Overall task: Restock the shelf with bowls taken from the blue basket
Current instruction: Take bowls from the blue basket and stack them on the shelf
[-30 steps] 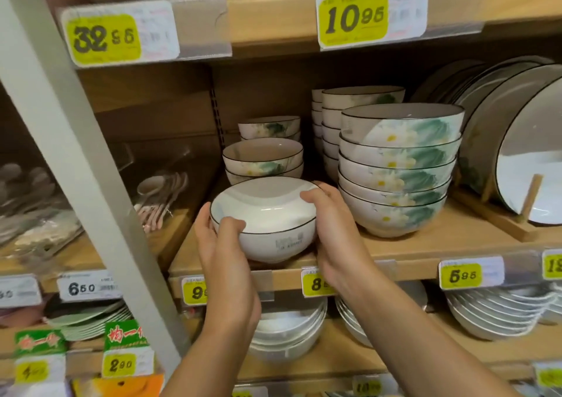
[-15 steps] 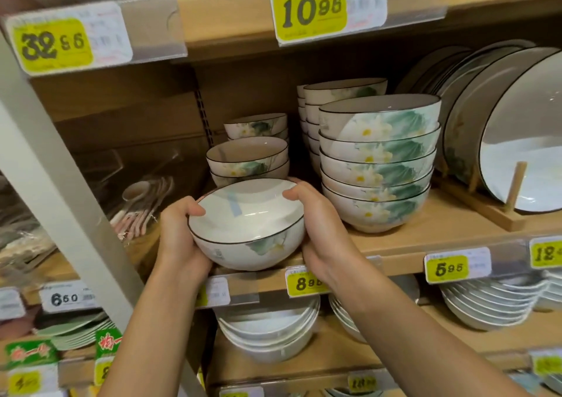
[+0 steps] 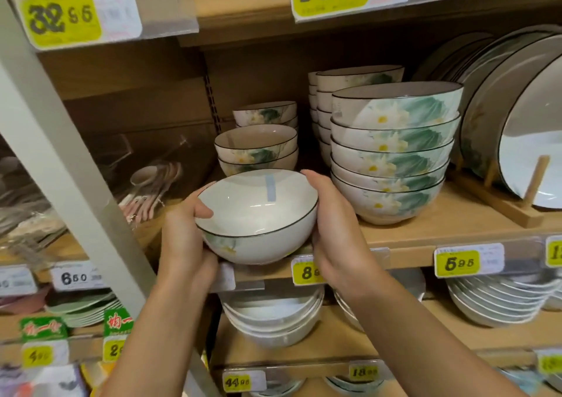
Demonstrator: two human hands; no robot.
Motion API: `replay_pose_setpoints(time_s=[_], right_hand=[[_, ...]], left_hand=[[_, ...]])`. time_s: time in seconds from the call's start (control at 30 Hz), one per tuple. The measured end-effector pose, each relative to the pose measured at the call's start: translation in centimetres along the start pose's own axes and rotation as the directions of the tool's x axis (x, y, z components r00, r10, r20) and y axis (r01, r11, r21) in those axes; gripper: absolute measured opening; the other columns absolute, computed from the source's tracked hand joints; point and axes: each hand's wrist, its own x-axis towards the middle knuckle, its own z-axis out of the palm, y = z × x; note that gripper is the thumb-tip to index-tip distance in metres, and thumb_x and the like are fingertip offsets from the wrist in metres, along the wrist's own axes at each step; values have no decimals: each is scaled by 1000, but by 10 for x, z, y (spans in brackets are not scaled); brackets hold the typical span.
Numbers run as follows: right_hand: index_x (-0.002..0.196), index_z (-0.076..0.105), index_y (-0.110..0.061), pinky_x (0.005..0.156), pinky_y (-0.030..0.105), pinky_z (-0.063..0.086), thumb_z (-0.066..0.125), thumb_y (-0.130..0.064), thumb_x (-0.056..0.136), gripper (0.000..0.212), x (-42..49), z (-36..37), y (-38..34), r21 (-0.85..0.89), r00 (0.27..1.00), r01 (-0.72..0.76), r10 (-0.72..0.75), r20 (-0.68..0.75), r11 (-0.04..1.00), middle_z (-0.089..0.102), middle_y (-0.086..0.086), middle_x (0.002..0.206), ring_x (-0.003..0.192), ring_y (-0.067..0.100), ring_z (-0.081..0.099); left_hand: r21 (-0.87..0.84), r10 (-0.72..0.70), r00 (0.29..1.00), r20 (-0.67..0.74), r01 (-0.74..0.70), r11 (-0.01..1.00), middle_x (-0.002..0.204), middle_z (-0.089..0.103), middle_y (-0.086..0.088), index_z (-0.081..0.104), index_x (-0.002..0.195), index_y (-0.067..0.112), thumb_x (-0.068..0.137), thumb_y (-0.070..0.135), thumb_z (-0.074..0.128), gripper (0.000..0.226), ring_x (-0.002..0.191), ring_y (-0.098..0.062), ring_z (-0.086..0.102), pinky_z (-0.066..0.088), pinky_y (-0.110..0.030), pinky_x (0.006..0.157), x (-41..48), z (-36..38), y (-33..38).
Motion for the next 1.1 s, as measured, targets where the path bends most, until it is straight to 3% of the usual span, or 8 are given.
replay_pose_setpoints(time_s=[0.1, 0.23, 0.4, 0.57, 0.7, 0.77, 0.9, 1.1], right_hand=[[88, 74, -21, 85, 36, 51, 51, -32, 91, 25, 11, 4, -9, 16, 994, -108, 107, 36, 994, 75, 1, 89, 89, 18, 68], [99, 73, -18, 91, 40, 50, 49, -22, 91, 25, 11, 8, -4, 53, 996, -93, 92, 14, 994, 74, 8, 101, 101, 26, 66], [118, 63, -25, 96, 40, 51, 45, -21, 93, 31, 0, 14, 0, -13, 999, -8, 7, -53, 1000, 65, 4, 118, 111, 21, 61], [120, 59, -33, 80, 21, 49, 48, -31, 94, 29, -11, 10, 2, -90, 998, 39, -43, -46, 995, 62, -13, 116, 106, 3, 57], [85, 76, -27, 87, 28, 50, 49, -32, 92, 28, -1, 12, -7, -62, 998, -59, 60, 11, 996, 75, -10, 94, 98, 8, 64], [96, 75, -21, 96, 34, 49, 48, -34, 94, 30, 4, 18, -6, -42, 992, -114, 116, 46, 993, 75, -4, 102, 104, 13, 64], [112, 67, -19, 103, 40, 46, 45, -29, 96, 29, 6, 26, 6, 1, 997, -83, 83, 0, 997, 71, 1, 112, 110, 17, 62], [127, 58, -23, 95, 33, 49, 42, -27, 96, 35, 0, 26, 7, 0, 997, 2, -2, -78, 1000, 64, -3, 121, 112, 12, 58]], left_hand=[[76, -99, 985, 143, 89, 993, 76, 74, -3, 76, 61, 13, 68, 7, 35, 42, 64, -19, 71, 56, -24, 54, 6, -2, 12], [-81, 32, 999, -11, -33, 996, 72, 70, 1, 71, 72, 16, 85, 17, 48, 26, 62, -14, 68, 54, -21, 54, 0, -3, 5], [28, 308, 937, -162, -308, 951, 113, 67, 11, 49, 138, 24, 69, 40, 63, 73, 100, -6, 66, 53, -25, 81, -42, 2, -33], [-30, 65, 985, -162, -71, 997, 85, 72, 4, 67, 100, 21, 73, 15, 44, 36, 84, -23, 64, 47, -24, 46, -18, 5, -12], [-34, -111, 992, 63, 113, 993, 83, 73, -6, 66, 95, 8, 57, 14, 38, 47, 76, -26, 66, 54, -26, 59, 9, -11, 14], [-18, -148, 985, 91, 150, 989, 87, 73, -9, 67, 98, 5, 56, 14, 40, 50, 79, -28, 67, 55, -28, 67, 17, -15, 19], [-115, -78, 996, -45, 72, 991, 74, 71, -3, 66, 79, 14, 82, 23, 49, 20, 67, -21, 68, 55, -26, 64, 17, -13, 9], [-43, 152, 944, -293, -172, 984, 71, 73, 6, 67, 85, 19, 93, 40, 49, 29, 68, -10, 70, 51, -25, 62, 4, -10, -2]])
